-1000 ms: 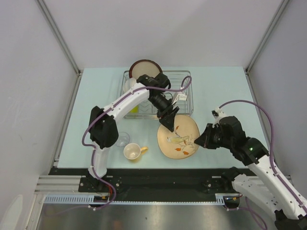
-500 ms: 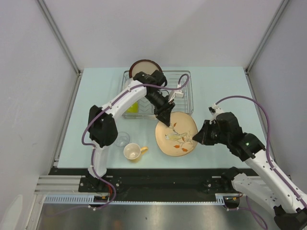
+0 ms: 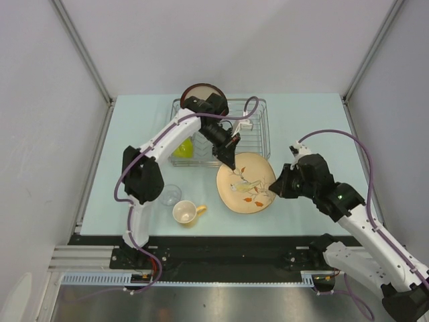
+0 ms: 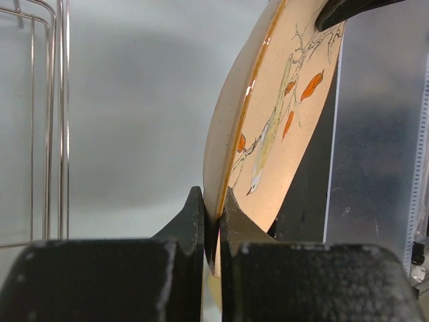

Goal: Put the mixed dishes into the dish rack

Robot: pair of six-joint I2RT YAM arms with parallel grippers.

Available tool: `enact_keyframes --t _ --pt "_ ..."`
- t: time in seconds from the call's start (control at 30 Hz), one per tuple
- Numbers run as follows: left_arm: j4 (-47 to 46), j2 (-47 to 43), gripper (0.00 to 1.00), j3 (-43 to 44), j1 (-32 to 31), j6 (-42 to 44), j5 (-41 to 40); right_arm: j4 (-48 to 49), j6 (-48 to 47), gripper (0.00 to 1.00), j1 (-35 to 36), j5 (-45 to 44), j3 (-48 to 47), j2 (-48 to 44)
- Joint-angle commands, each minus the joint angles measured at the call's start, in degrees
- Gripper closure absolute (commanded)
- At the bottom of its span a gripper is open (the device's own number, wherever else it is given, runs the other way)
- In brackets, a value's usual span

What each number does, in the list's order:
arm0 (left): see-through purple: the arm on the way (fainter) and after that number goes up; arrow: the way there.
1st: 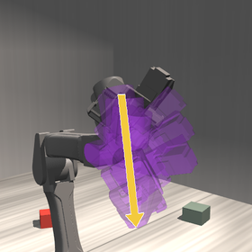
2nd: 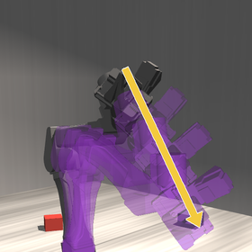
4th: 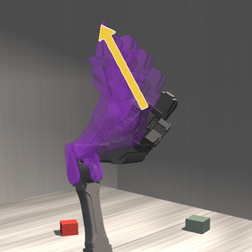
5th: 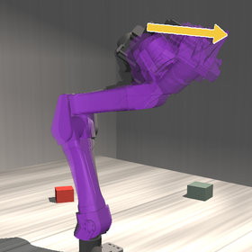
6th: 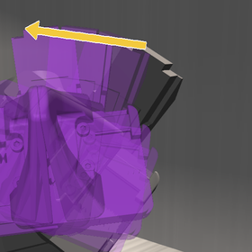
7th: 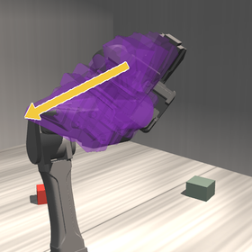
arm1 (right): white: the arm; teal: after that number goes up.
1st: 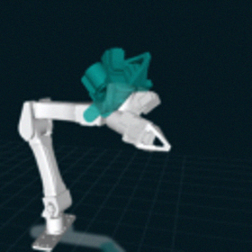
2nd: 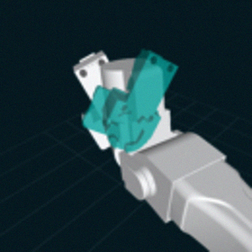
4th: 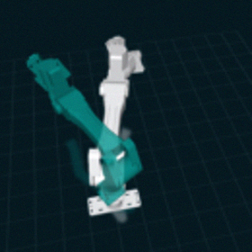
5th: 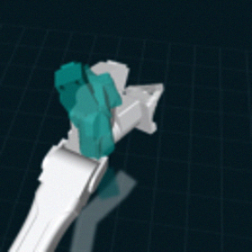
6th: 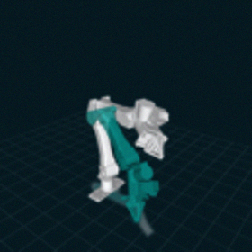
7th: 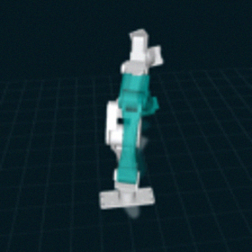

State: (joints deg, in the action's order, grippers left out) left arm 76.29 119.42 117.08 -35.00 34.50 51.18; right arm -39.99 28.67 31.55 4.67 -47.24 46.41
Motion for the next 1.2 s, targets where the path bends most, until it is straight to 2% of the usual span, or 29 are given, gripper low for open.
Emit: enact_keyframes --t 0.0,0.07,0.1,0.23,0.43,0.47,0.5,0.53,0.67,0.73,0.87,0.93,1.03,1.17 --pt "7.6 -2.7 1.0 2.6 -2.6 -1.0 13.2 16.5 7.1 1.0 -0.5 -6.7 -0.1 2.4" --pt "7.6 -2.8 1.0 3.7 -2.1 -1.8 11.3 16.2 7.4 0.81 -0.6 -7.7 0.2 3.3" --pt "7.6 -3.0 1.0 5.0 -1.2 -2.0 10.4 15.8 7.3 0.75 -0.7 -8.3 0.4 4.1" --pt "7.6 -4.5 1.0 9.0 2.3 -3.2 6.7 13.9 6.8 0.62 -1.4 -8.7 1.2 3.6" --pt "7.5 -9.2 1.0 11.6 5.0 -2.3 1.9 11.3 6.1 0.54 -3.7 -8.0 1.8 0.4" --pt "7.0 -10.0 1.0 11.8 5.0 -2.2 -0.3 10.8 5.7 0.51 -4.5 -7.9 1.8 -0.1" --pt "6.7 -11.2 1.0 12.3 5.1 -1.7 -1.7 9.7 5.5 0.41 -4.8 -7.7 1.8 -0.5" --pt "6.6 -11.9 1.0 12.7 5.1 -1.3 -3.2 9.0 5.4 0.39 -5.3 -7.7 1.7 -1.4" --pt "4.1 -14.5 1.0 16.7 5.6 0.7 -11.2 5.5 4.1 0.36 -8.6 -6.7 1.8 -3.8" --pt "1.1 -17.3 1.0 16.2 5.5 2.1 -17.8 4.7 3.7 0.36 -10.7 -5.8 2.1 -4.3" --pt "-11.6 -21.5 1.0 13.3 5.5 3.6 -30.1 6.1 3.9 0.36 -12.5 -3.4 2.9 -4.1" --pt "-15.9 -22.7 1.0 10.6 5.5 4.9 -37.4 6.9 4.4 0.37 -12.4 -3.0 3.1 -3.5" --pt "-27.8 -25.5 1.0 3.0 5.4 7.6 -45.9 9.8 4.6 0.38 -11.7 -2.4 3.6 -1.9" --pt "-41.1 -29.1 1.0 -11.1 5.5 11.0 -53.3 15.4 5.2 0.39 -8.4 -3.5 3.4 1.0"
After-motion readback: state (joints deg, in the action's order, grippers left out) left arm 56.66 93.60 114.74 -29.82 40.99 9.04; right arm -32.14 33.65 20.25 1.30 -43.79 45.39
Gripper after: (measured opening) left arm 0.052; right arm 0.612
